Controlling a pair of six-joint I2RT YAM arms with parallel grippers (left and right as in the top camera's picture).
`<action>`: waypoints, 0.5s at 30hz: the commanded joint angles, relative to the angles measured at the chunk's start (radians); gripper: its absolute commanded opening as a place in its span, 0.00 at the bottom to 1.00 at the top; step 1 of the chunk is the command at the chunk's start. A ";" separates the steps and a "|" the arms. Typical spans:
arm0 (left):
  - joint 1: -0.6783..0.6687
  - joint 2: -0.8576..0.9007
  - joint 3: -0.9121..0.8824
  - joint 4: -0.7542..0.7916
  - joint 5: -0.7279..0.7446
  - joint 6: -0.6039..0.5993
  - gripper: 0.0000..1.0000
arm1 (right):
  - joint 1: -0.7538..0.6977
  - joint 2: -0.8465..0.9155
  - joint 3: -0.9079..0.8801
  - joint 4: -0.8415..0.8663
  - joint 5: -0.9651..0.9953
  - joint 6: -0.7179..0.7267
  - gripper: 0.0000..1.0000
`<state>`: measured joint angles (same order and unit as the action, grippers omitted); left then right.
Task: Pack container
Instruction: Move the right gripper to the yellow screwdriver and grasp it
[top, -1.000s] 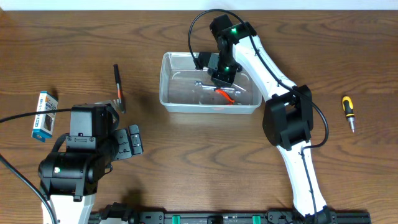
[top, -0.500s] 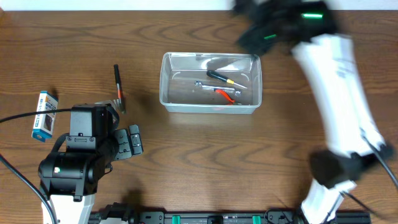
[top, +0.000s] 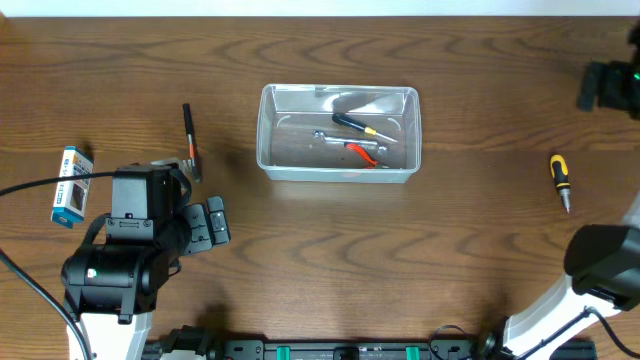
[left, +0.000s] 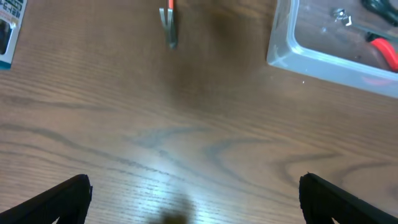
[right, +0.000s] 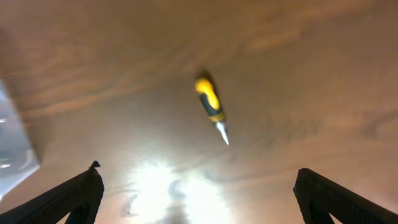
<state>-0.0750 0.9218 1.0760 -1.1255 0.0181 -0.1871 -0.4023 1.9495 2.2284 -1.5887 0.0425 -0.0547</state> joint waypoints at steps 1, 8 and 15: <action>-0.005 -0.002 0.016 0.005 -0.011 -0.009 0.98 | -0.018 -0.010 -0.082 -0.017 -0.006 0.040 0.99; -0.005 -0.001 0.016 0.032 -0.012 -0.005 0.98 | 0.020 -0.159 -0.269 -0.088 -0.051 0.077 0.99; -0.005 0.002 0.013 0.044 -0.012 -0.005 0.98 | 0.068 -0.500 -0.568 -0.049 -0.062 0.114 0.99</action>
<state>-0.0750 0.9222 1.0760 -1.0809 0.0181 -0.1867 -0.3519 1.5799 1.7405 -1.6440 -0.0063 0.0227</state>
